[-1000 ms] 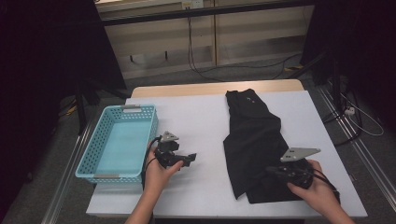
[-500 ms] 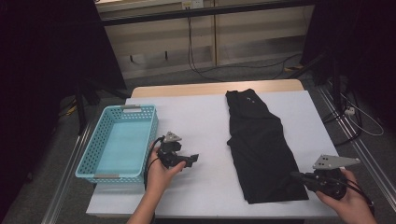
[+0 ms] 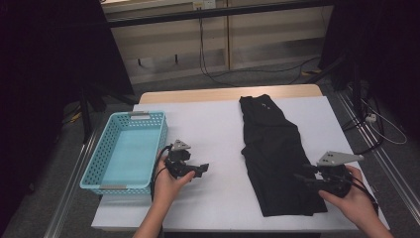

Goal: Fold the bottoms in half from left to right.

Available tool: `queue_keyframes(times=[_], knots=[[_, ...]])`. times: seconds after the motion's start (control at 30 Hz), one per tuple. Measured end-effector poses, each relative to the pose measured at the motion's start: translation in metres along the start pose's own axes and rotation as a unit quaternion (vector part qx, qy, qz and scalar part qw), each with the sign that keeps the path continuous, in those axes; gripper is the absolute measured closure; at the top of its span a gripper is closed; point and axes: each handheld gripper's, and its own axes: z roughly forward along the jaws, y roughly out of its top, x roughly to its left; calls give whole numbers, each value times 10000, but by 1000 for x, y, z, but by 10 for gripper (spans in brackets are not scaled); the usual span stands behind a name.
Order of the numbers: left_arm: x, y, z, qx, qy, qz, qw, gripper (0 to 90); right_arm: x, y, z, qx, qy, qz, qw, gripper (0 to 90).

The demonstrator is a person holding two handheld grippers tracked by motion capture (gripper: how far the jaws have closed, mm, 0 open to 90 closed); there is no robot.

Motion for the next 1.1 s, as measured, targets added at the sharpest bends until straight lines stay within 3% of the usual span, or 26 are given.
queue_keyframes(times=[0.23, 0.57, 0.77, 1.1], knots=[[1, 0, -5, -1, 10, 15, 10000, 139, -3, 31, 40, -87, -91, 24, 9999, 356], [0, -4, -10, 24, 41, 64, 10000, 139, 5, 69, 93, 59, -196, 21, 9998, 329], [1, -7, -12, 23, 72, 13, 10000, 138, 7, 80, 114, -85, -201, 256, 9994, 305], [0, -5, -21, -9, 97, 18, 10000, 133, 5, 106, 150, -116, -465, 305, 9984, 302]])
